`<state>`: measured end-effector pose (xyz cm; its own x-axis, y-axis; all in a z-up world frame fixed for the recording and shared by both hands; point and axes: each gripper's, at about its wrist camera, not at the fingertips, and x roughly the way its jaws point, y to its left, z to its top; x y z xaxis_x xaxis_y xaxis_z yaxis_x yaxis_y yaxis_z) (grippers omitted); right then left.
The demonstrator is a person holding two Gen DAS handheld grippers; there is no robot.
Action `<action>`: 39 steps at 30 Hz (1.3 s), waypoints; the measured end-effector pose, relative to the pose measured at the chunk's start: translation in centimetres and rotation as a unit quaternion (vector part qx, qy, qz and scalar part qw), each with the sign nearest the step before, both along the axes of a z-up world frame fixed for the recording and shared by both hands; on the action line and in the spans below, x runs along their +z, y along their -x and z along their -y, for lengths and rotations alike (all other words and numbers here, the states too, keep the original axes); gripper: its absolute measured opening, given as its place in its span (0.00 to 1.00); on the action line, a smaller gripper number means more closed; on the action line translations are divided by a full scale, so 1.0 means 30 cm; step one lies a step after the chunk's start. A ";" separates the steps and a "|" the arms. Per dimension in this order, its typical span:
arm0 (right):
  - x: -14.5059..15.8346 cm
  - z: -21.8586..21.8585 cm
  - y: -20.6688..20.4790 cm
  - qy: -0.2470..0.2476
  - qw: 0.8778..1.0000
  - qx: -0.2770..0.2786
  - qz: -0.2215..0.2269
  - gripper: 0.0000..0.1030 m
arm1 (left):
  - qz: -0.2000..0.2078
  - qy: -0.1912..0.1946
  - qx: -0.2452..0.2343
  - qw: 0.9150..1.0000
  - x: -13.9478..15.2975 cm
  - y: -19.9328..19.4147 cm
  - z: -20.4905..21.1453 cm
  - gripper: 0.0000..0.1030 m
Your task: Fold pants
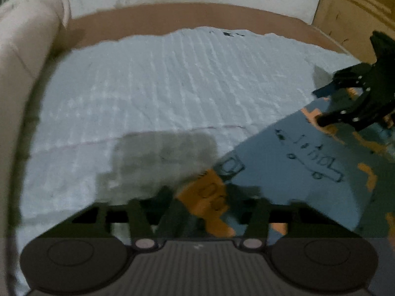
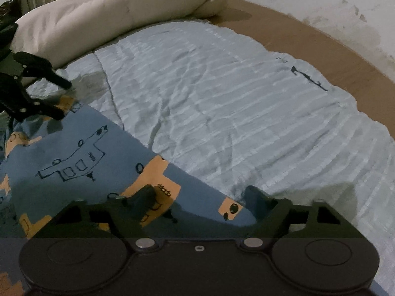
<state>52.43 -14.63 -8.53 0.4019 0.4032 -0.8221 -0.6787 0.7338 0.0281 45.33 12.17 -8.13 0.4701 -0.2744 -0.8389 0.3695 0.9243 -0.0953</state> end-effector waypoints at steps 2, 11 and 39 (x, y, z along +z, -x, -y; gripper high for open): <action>0.004 -0.005 0.003 0.000 1.000 0.006 -0.005 0.54 | -0.008 0.007 0.008 1.000 0.000 -0.004 0.001 0.05; 0.087 -0.051 0.061 0.009 0.999 0.022 0.029 0.01 | 0.061 -0.022 0.071 0.995 0.134 0.029 0.015 0.01; 0.110 -0.187 0.035 -0.004 0.988 -0.044 0.146 0.01 | 0.133 -0.012 0.123 0.983 0.144 0.055 -0.066 0.00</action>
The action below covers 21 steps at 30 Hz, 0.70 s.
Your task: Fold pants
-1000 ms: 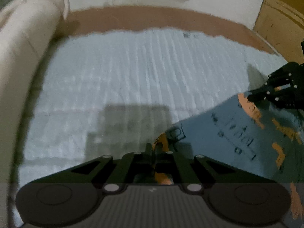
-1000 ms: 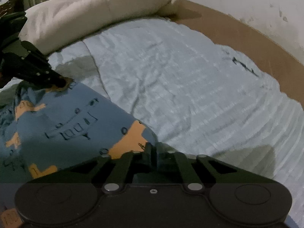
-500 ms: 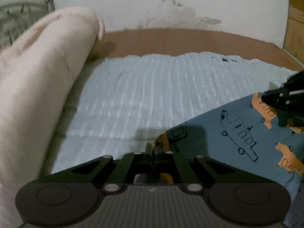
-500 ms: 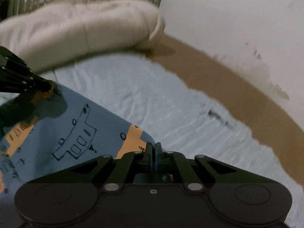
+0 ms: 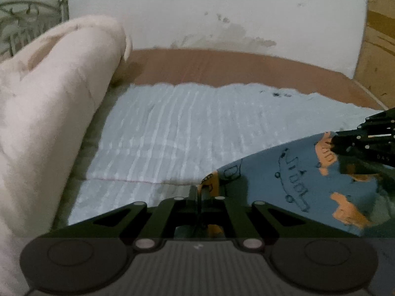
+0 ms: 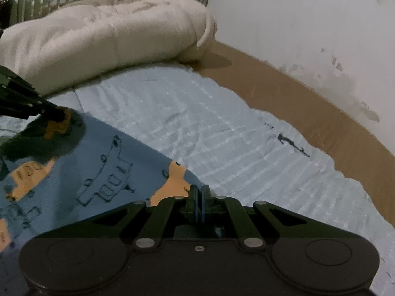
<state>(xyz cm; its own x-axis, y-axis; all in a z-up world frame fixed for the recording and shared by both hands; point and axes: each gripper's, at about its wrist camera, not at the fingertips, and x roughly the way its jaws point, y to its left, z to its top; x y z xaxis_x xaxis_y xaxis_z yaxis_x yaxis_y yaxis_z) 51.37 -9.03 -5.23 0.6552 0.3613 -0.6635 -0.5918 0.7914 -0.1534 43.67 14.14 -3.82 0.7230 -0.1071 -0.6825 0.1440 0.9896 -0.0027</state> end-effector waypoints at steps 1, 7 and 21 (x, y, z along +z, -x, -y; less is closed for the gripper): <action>0.012 0.009 0.022 -0.003 1.000 0.000 0.006 0.01 | 0.008 -0.002 -0.005 1.000 0.018 0.022 0.006 0.00; 0.109 0.093 0.223 -0.038 0.998 -0.007 0.042 0.01 | 0.059 -0.030 -0.041 0.997 0.107 0.228 0.066 0.00; 0.197 0.200 0.859 -0.054 0.995 -0.017 0.087 0.01 | 0.104 -0.060 -0.072 0.990 0.086 0.689 0.203 0.00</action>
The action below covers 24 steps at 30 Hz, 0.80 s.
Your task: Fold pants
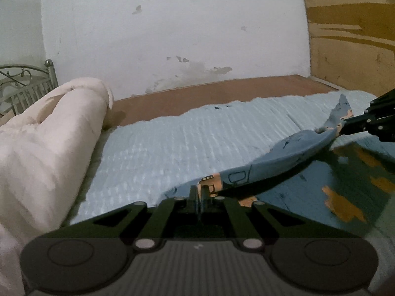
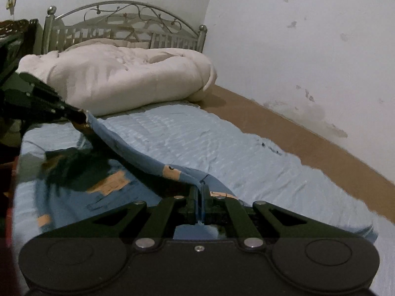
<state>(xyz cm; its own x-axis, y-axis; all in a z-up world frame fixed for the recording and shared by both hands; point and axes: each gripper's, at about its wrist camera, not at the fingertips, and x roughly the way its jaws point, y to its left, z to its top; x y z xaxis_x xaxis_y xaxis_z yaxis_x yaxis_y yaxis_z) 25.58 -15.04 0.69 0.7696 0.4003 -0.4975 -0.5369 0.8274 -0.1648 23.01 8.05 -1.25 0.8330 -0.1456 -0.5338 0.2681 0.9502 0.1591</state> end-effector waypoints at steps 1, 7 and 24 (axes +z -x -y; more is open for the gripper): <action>-0.007 0.006 0.028 -0.005 1.000 -0.003 -0.004 0.01 | 0.000 0.001 0.000 1.000 -0.012 0.021 0.005 0.00; -0.073 0.012 0.169 -0.021 0.999 -0.029 -0.026 0.00 | 0.002 -0.003 0.006 1.000 -0.084 0.127 0.025 0.00; -0.108 -0.002 0.379 -0.030 0.998 -0.048 -0.020 0.00 | 0.013 -0.057 -0.026 0.998 -0.164 0.248 0.027 0.00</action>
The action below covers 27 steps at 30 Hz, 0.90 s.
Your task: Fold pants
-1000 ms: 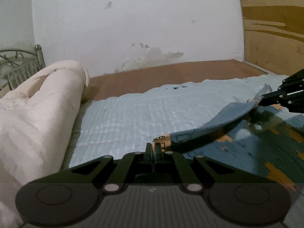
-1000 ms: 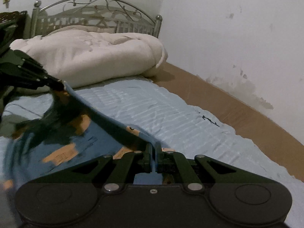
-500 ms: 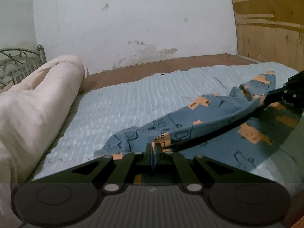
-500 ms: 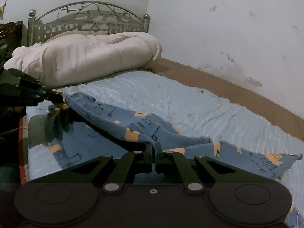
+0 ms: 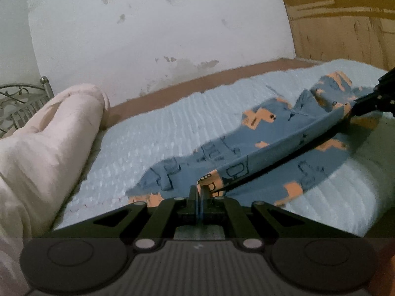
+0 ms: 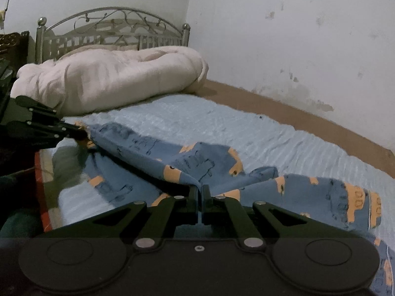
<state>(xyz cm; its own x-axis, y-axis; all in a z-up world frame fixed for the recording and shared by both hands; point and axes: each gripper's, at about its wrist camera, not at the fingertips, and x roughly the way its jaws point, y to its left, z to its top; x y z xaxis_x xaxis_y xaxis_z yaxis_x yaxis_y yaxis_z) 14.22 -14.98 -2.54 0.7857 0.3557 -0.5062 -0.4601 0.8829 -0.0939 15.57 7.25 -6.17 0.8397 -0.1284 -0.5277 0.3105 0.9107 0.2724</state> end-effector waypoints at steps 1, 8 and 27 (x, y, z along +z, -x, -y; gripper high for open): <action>-0.014 -0.007 0.012 0.008 1.000 0.001 -0.001 0.00 | -0.006 0.002 0.001 1.000 -0.009 0.000 0.000 0.00; -0.116 -0.019 0.020 0.022 0.999 -0.006 -0.037 0.00 | -0.025 -0.005 0.003 1.000 -0.051 -0.003 0.006 0.01; -0.117 0.180 0.070 -0.079 0.990 -0.107 -0.049 0.98 | -0.032 0.099 -0.016 0.994 0.029 0.021 0.237 0.99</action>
<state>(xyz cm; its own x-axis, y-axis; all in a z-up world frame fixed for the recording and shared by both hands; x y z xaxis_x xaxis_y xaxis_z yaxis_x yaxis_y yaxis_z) 12.11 -20.37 -6.04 0.8018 0.2665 -0.5349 -0.2601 0.9615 0.0892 14.93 0.15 -5.31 0.7994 -0.2603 -0.5415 0.3502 0.9342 0.0678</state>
